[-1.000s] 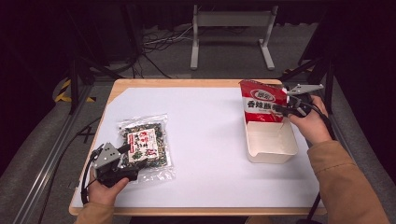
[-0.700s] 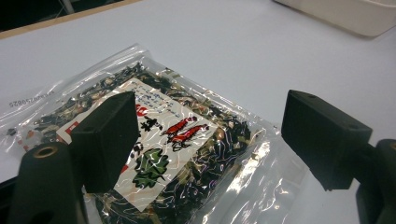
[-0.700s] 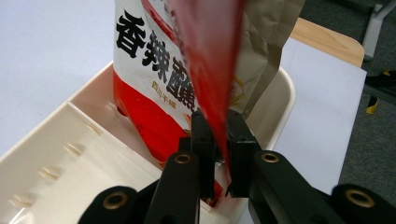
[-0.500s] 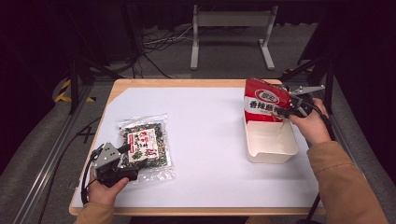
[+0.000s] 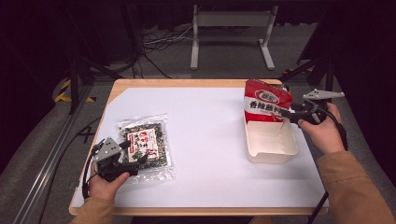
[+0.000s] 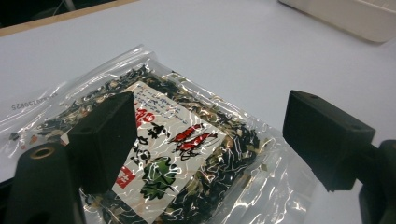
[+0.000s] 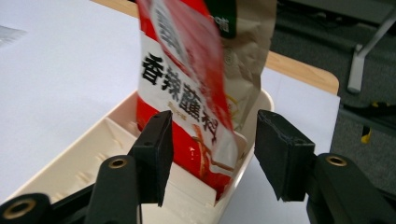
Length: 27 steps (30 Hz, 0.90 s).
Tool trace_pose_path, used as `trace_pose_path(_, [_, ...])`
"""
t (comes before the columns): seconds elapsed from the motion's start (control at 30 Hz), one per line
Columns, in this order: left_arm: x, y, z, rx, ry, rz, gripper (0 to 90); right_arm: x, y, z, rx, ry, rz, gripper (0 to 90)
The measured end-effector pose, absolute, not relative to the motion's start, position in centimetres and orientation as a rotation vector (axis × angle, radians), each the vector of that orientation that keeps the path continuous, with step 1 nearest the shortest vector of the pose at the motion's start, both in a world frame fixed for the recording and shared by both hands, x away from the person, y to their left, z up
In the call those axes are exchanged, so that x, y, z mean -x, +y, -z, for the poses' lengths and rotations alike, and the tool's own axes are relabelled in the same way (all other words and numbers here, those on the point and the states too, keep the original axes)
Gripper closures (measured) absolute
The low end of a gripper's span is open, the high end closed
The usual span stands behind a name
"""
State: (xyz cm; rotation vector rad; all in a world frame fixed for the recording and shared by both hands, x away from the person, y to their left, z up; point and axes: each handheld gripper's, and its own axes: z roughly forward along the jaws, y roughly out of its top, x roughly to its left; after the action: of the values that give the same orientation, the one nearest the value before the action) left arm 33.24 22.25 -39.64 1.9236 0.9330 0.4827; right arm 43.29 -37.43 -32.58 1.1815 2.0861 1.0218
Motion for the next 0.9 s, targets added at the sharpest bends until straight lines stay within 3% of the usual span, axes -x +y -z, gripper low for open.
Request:
trace_pose_path(0.43, [-33.8, 23.5, 39.3, -1.933, 0.984, -0.508, 17.0, -37.5, -34.8, 30.2, -1.018, 2.076, -1.149, 46.0])
trace_pose_path(0.6, [-34.1, 23.8, 39.3, -1.931, 1.005, -0.51, 16.3, -35.7, -33.4, 30.5, -0.973, 2.098, -1.215, 45.2])
trace_pose_path(0.73, [-34.3, 24.1, 38.7, -1.894, 1.033, -0.43, 15.5, -34.7, -32.4, 31.1, -0.929, 2.122, -1.237, 44.8])
trace_pose_path(0.9, [-33.9, 24.0, 37.4, -1.895, 0.997, -0.464, 16.5, -34.0, -31.1, 31.8, -0.863, 2.17, -1.286, 44.7])
